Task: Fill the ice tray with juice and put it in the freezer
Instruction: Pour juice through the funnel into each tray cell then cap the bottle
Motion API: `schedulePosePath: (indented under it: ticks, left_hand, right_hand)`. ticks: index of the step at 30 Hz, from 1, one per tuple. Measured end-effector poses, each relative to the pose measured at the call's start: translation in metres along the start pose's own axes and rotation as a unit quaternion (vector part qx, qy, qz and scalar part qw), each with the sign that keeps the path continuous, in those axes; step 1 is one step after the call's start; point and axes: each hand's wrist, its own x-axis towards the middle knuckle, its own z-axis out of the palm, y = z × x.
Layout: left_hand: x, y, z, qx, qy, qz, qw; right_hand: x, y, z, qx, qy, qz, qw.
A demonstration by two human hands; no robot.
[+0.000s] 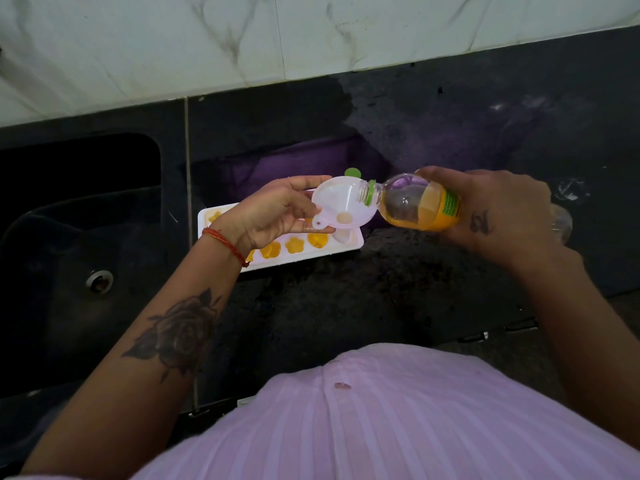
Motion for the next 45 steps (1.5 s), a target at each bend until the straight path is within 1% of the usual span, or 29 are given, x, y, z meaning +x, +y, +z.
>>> schedulePosePath:
  ticks: [12,30,45]
  left_hand:
    - [0.0007,0.0012,0.0016,0.016,0.006,-0.003,1.0]
    - [0.0043,0.0014,-0.002,0.027,0.012,-0.005,1.0]
    - [0.0032,0.0045,-0.0052,0.014,0.003,-0.003,1.0]
  right_hand:
    - [0.0026,0.0004,0.0023,-0.041,0.019,0.0,0.999]
    - [0.0024,0.0037,0.0027,-0.033,0.031,-0.006,0.999]
    - [0.0074,0.0026,0.0012,-0.028,0.012,-0.005,1.0]
